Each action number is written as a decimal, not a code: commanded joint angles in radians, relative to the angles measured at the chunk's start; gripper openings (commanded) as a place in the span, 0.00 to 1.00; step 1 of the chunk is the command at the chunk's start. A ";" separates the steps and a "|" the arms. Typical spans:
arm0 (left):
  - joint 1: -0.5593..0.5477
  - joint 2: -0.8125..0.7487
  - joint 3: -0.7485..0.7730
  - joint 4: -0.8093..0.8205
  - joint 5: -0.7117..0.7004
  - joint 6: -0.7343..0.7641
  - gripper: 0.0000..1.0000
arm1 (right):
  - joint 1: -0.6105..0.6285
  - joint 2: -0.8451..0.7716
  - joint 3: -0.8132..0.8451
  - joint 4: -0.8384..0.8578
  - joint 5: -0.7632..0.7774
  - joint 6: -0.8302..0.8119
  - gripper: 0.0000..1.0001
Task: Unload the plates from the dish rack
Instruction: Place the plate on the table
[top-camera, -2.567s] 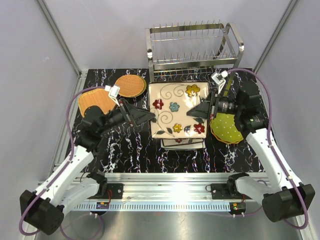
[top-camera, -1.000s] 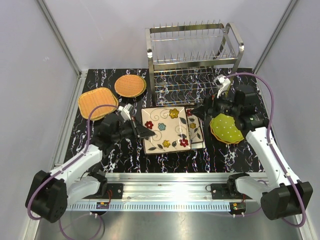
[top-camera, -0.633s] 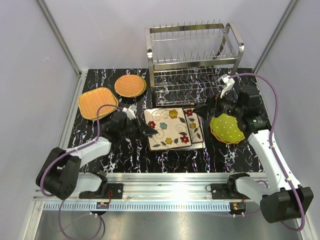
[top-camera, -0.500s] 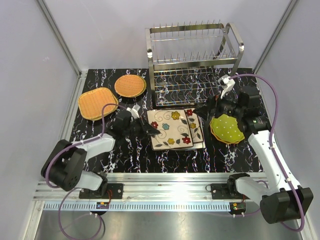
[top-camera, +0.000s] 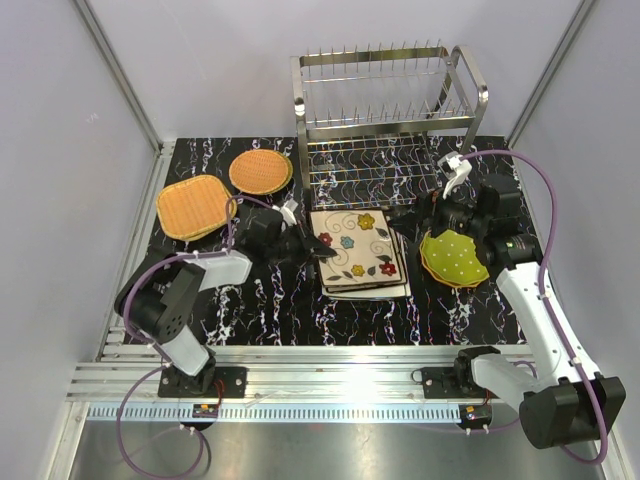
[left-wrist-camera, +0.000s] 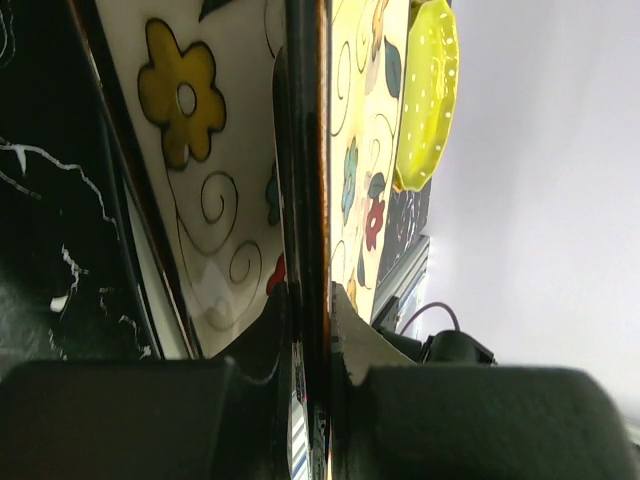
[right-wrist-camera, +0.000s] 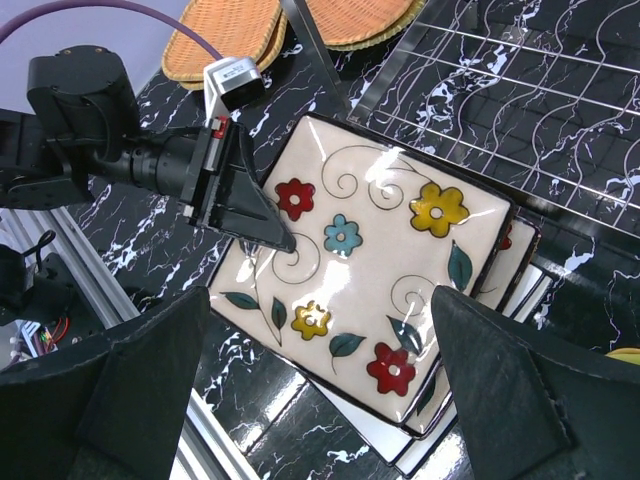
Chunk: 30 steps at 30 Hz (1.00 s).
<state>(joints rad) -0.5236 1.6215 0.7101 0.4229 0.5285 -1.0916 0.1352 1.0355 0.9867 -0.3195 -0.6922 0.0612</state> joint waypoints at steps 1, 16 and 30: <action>-0.022 0.003 0.106 0.292 0.047 -0.053 0.00 | -0.008 -0.022 -0.002 0.045 0.008 0.006 1.00; -0.056 0.094 0.175 0.249 0.047 -0.050 0.06 | -0.016 -0.032 -0.020 0.054 0.010 0.014 1.00; -0.061 0.066 0.212 0.059 0.019 0.041 0.39 | -0.019 -0.046 -0.040 0.059 0.008 0.022 1.00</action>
<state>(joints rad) -0.5793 1.7496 0.8558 0.4026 0.5224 -1.0859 0.1234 1.0142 0.9527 -0.3099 -0.6922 0.0765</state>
